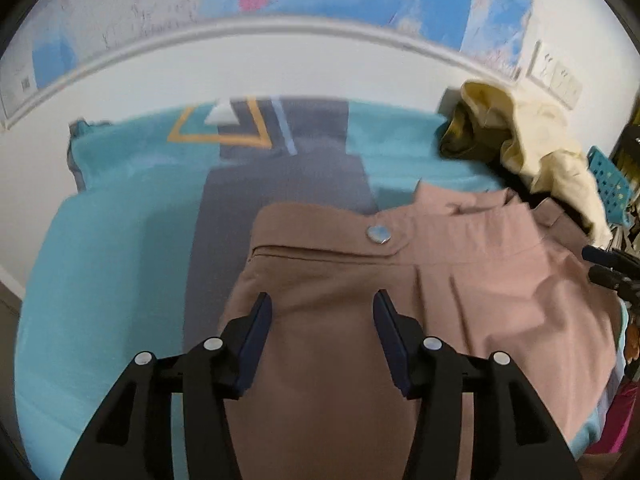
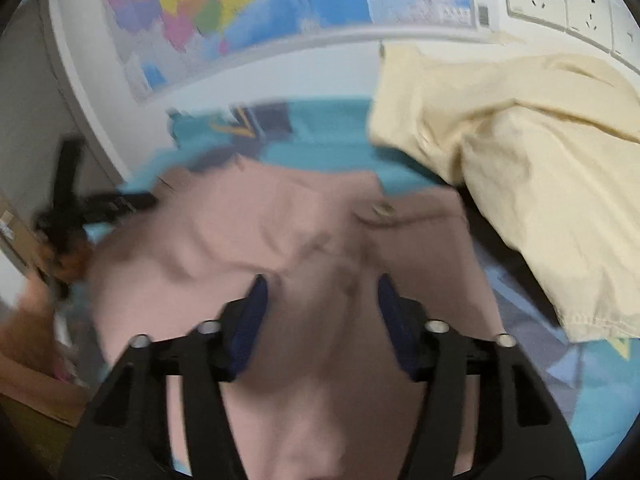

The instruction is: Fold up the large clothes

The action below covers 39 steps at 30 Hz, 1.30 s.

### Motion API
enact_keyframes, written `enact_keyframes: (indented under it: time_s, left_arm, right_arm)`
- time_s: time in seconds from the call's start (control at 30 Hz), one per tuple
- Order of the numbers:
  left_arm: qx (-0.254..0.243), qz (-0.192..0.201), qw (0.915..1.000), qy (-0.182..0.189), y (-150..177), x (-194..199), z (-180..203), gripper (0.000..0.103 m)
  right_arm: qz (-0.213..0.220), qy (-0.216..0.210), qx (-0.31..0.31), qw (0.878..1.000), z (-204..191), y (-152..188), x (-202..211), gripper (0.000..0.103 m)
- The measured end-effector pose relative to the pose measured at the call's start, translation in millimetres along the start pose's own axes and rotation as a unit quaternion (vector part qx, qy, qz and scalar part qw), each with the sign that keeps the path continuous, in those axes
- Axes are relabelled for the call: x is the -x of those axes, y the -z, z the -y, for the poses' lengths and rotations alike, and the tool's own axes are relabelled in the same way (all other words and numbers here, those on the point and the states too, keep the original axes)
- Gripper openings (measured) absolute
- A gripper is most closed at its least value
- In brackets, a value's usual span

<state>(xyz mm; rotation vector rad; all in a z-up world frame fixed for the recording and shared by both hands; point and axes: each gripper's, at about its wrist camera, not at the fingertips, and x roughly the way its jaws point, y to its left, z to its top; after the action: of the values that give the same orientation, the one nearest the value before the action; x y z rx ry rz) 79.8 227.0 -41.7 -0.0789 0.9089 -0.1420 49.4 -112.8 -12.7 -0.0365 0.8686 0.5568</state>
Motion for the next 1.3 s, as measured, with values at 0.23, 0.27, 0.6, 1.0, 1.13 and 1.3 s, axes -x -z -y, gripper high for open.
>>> enact_keyframes:
  time_s: [0.23,0.27,0.6,1.0,1.13,1.3]
  left_arm:
    - [0.030,-0.020,0.9992,-0.017,-1.9,-22.8,-16.5,0.060]
    - [0.030,-0.009,0.9992,-0.025,-0.7,-15.5,-16.3,0.060]
    - [-0.022,0.068,0.9970,0.029,51.2,66.7,3.1,0.069]
    - [0.010,0.015,0.9998,0.005,64.1,30.7,-8.0,0.070]
    - [0.019,0.024,0.9995,0.011,69.7,38.5,-12.4,0.070]
    - [0.021,0.014,0.9997,0.005,72.9,28.4,-13.4,0.071]
  right_arm:
    - [-0.009,0.001,-0.053,0.999,29.4,8.6,-19.6,0.024]
    - [-0.005,0.000,-0.055,0.998,28.1,9.2,-15.8,0.029]
    - [0.041,-0.013,-0.033,0.999,22.1,39.7,51.8,0.050]
    - [0.048,0.019,-0.100,0.994,60.3,66.6,61.2,0.052]
    - [0.063,-0.002,-0.105,0.992,57.0,82.8,94.0,0.062]
    - [0.024,0.003,-0.140,0.990,65.2,116.2,83.1,0.053]
